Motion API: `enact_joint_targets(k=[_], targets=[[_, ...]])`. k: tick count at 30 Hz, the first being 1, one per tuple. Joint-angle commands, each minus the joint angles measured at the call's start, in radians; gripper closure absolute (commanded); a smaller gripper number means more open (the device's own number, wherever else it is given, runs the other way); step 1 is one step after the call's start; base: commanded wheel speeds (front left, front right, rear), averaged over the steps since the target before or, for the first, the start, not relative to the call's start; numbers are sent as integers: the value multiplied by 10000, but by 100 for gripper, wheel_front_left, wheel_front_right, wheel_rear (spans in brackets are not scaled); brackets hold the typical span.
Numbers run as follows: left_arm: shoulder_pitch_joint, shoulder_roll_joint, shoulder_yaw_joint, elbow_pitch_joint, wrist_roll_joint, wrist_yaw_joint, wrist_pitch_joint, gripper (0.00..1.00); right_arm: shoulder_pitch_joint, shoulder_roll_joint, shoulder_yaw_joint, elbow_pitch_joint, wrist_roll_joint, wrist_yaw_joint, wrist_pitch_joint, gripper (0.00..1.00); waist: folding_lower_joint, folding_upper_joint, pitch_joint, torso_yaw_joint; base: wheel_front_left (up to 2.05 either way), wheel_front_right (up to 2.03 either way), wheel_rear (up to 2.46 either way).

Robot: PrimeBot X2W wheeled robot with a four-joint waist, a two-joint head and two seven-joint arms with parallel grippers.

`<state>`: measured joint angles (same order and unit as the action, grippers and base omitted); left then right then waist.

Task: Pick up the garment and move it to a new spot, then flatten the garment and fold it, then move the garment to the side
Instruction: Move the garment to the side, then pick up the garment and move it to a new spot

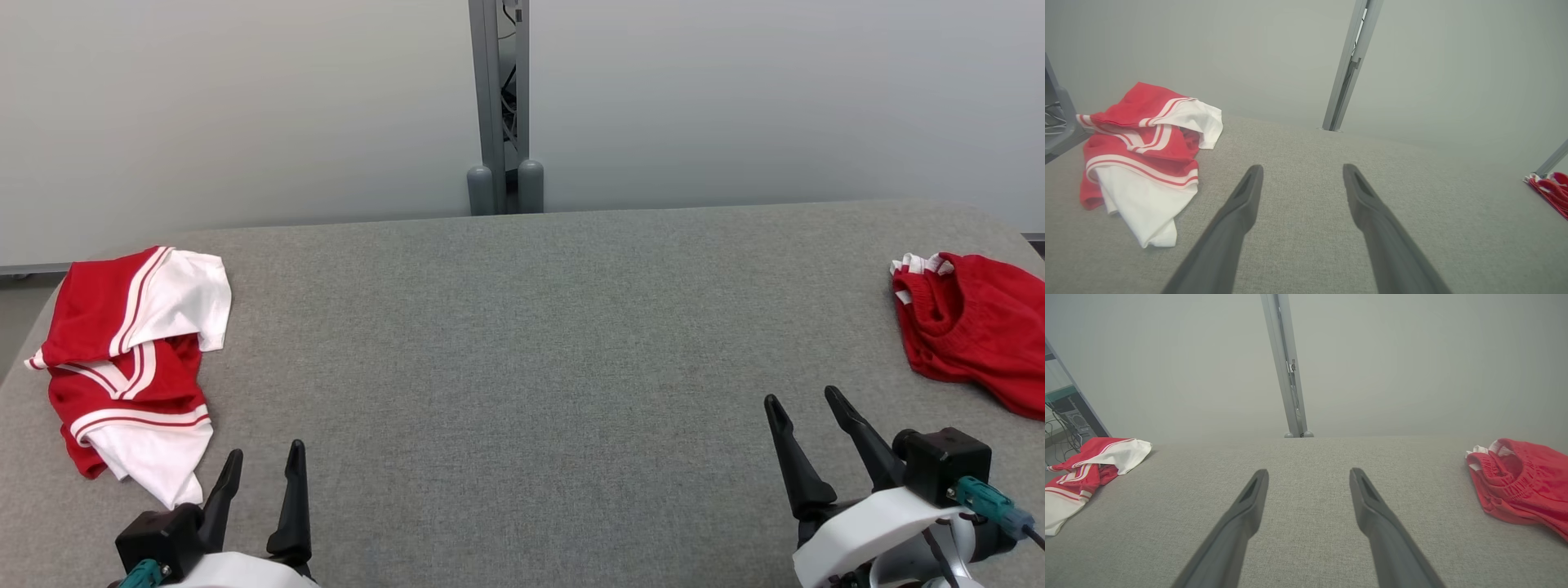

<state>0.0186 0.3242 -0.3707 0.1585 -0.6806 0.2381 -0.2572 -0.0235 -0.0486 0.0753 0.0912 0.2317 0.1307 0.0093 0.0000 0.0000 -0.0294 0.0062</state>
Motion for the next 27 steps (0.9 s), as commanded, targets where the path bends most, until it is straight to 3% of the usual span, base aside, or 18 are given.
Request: enact_joint_targets(k=[1,15,27], targets=[[36,9,26,27,-20,-60,-44,0,94,-45,11,-104,69,-1,31,0,0,0,-12,-13,0,0,0],[-104,24,-37,142,30,-160,-53,0,351,-45,-113,-502,-12,-1,46,0,0,0,-118,278,0,0,0],[-62,291,-28,-234,240,25,52,0,553,-44,-906,-540,-127,1,-424,0,0,0,-237,1872,0,0,0]])
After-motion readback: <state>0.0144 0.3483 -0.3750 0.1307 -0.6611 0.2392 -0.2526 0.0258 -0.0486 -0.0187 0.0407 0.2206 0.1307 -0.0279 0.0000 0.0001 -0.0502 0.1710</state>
